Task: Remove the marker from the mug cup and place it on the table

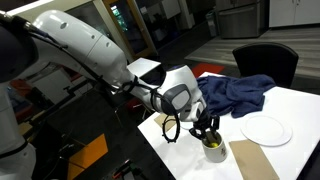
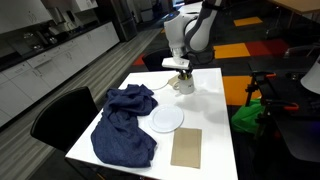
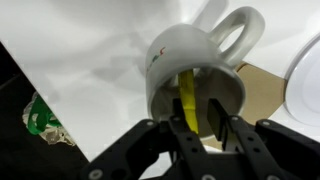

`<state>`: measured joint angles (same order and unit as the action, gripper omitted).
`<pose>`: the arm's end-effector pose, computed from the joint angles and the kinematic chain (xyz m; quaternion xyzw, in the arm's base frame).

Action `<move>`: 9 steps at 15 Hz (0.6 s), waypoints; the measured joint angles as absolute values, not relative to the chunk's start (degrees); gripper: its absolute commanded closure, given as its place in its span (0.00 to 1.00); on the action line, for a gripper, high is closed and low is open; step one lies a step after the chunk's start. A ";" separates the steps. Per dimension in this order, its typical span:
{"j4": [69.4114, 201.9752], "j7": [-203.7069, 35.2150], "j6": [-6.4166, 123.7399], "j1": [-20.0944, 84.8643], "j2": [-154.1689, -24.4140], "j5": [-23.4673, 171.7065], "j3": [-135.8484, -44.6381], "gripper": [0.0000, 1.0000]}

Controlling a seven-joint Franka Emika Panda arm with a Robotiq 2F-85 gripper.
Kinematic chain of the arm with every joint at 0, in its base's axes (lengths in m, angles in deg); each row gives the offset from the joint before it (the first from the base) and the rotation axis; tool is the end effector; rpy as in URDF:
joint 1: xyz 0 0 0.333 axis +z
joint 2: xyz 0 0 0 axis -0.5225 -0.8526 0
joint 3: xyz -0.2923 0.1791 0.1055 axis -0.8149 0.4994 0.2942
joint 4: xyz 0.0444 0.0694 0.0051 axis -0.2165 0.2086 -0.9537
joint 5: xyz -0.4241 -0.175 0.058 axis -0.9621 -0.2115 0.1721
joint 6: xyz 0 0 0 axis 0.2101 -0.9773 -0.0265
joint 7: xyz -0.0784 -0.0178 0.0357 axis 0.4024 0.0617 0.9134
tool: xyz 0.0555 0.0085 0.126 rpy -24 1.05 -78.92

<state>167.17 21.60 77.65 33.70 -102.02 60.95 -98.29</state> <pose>0.6076 -0.1073 0.1066 0.6097 -0.7845 0.0898 0.0694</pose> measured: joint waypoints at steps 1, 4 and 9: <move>167.02 21.17 77.65 33.70 -102.24 61.67 -98.29 0.73; 166.69 19.78 77.65 33.69 -102.84 64.04 -98.29 0.73; 166.30 19.18 77.64 33.70 -103.83 66.22 -98.36 0.68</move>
<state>166.30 19.18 77.64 33.70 -103.83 66.22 -98.36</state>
